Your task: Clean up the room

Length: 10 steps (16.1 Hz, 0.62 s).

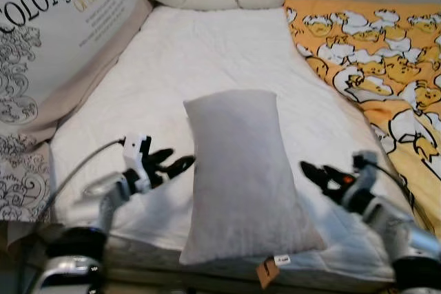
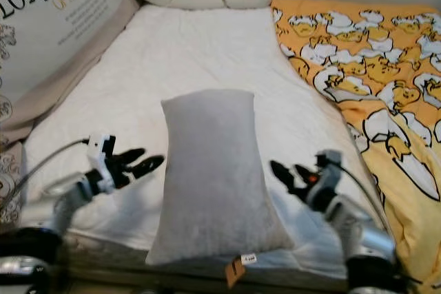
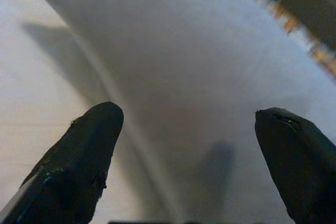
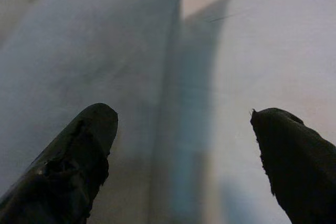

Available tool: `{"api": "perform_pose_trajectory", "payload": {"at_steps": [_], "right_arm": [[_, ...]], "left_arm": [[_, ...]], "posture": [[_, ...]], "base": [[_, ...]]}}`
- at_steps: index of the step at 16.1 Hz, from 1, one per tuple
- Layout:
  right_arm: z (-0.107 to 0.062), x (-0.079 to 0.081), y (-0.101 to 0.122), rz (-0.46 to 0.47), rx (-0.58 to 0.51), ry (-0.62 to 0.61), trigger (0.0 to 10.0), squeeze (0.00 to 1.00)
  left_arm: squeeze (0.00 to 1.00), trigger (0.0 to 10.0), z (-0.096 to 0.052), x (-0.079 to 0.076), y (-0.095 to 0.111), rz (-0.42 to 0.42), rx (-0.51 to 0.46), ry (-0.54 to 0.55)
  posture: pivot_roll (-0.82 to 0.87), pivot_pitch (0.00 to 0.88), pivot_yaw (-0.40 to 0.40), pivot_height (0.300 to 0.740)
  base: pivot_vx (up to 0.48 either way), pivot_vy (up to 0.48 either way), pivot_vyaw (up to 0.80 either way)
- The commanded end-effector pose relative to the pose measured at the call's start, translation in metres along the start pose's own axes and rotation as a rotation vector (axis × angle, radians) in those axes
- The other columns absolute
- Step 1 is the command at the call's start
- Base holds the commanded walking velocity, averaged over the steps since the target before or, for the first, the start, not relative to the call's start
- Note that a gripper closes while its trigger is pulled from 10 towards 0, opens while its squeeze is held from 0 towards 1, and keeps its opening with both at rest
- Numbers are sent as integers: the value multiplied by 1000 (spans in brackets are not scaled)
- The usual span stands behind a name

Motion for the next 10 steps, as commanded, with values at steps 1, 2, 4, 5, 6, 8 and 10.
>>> {"api": "perform_pose_trajectory", "payload": {"at_steps": [1,2,4,5,6,8,10], "right_arm": [[1,1,4,49,-17,27,10000,1000],[8,9,-8,94,40,82,10000,1000],[14,16,-23,119,109,122,10000,1000],[16,18,-26,136,120,135,10000,1000],[18,20,-29,151,133,151,10000,1000],[23,26,-42,145,188,172,10000,1000],[24,25,-47,126,204,147,10000,949]], "left_arm": [[1000,10000,0,2,0,-63,-28,10],[1000,10000,9,-11,-13,-145,-30,-21],[1000,10000,21,-31,-30,-186,9,-76],[1000,10000,23,-36,-34,-205,14,-94],[1000,10000,26,-42,-38,-222,23,-112],[682,10000,31,-58,-49,-245,69,-175],[0,10000,33,-62,-56,-248,103,-186]], "posture": [[30,0,36,740],[35,0,24,740],[37,0,18,740],[37,0,18,740],[34,0,20,740],[35,0,19,740],[39,0,11,740]], "base": [[0,0,0],[0,0,0],[0,0,0],[0,0,0],[0,0,0],[0,0,0],[0,0,0]]}}
Point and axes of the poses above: a point about 5 cm out from each wrist's last joint towards the gripper, its own z axis pointing out of the wrist towards the gripper, its own y axis along the axis of the wrist's last joint, x = y × z, the point moved 2 cm from there along z, pointing out of the wrist towards the gripper, and after that the axes turned 14 degrees about z, right-handed, at the moved point
